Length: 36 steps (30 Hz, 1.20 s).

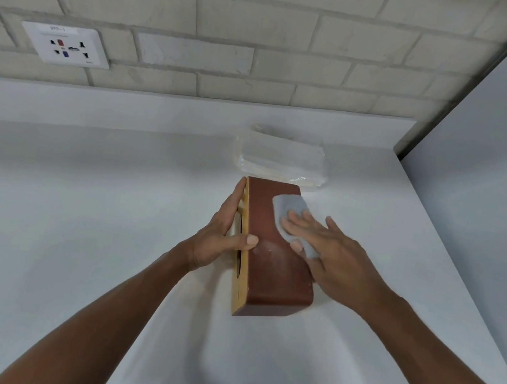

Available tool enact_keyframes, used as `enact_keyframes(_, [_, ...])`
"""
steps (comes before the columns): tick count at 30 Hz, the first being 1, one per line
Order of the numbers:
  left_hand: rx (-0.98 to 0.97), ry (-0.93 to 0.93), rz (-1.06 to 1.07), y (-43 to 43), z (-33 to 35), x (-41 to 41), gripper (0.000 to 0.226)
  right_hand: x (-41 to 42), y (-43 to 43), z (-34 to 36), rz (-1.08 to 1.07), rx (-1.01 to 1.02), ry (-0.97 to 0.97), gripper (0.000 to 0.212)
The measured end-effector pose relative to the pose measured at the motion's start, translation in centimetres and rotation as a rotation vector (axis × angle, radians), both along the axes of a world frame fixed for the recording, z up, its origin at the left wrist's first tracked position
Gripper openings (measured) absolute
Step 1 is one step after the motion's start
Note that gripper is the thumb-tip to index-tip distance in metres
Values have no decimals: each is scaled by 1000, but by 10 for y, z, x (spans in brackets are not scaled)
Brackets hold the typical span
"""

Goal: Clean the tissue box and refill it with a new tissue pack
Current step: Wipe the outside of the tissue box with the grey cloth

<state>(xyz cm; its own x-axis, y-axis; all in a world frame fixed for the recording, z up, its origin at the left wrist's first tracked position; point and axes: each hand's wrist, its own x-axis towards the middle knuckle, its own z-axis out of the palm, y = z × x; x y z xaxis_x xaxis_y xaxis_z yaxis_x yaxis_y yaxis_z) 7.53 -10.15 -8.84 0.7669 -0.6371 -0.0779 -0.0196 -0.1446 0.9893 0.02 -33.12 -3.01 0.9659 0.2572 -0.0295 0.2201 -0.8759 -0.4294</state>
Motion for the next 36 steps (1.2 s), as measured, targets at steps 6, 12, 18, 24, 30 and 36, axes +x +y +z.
enact_keyframes(6, [-16,11,14,0,-1,1,102,-12,16,-8,62,-35,-62,45])
enact_keyframes(12, [-7,44,226,-14,-2,-3,80,1,16,-10,-54,-29,-48,45])
enact_keyframes(18, [-6,1,319,-24,-7,1,66,-2,21,3,-39,-78,-45,46])
enact_keyframes(24, [24,-11,305,-19,-5,3,73,-20,24,11,141,-72,-60,48])
enact_keyframes(30, [0,-6,308,-21,-7,4,63,-19,44,8,199,-92,-42,54])
enact_keyframes(36, [-43,-17,293,-21,-9,4,60,-8,27,4,107,-34,-57,43])
